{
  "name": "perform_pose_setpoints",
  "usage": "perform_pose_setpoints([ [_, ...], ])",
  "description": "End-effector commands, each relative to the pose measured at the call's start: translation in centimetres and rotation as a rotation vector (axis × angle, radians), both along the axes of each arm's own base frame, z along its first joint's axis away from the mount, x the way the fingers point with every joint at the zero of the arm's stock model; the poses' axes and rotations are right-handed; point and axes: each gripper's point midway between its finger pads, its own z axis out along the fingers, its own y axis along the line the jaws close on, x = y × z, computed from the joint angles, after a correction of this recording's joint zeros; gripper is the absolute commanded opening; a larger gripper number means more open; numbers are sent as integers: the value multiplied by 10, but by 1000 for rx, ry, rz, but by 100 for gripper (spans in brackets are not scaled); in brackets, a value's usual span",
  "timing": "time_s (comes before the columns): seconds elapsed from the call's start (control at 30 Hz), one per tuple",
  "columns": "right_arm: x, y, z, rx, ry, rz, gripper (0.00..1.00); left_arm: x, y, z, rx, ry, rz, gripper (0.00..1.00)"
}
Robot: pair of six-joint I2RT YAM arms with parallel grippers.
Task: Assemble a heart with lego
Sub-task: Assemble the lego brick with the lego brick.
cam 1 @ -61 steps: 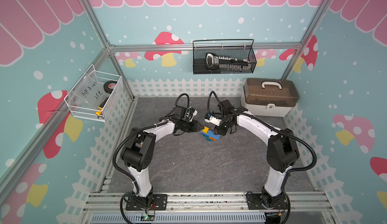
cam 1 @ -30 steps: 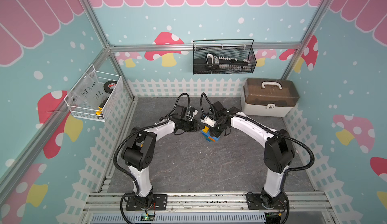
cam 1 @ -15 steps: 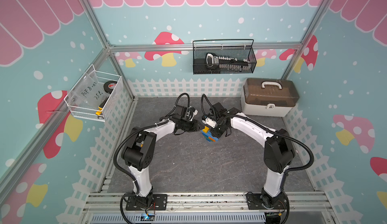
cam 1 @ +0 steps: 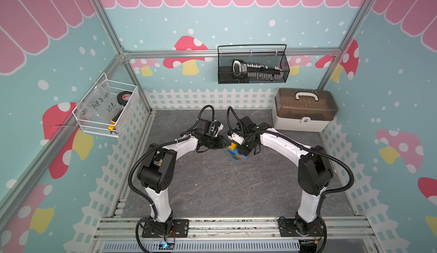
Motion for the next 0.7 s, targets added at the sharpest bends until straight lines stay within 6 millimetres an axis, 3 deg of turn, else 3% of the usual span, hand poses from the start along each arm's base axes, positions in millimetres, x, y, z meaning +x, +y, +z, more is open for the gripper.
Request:
perform_pose_setpoints([
  [0.0,-6,-3,-16,-14,40,-6,23,0,-2,1,10,-12,-19,42],
  [0.67,-16,-12,-21,4,46,-25,22,1,-2,-7,24,-1,-24,42],
])
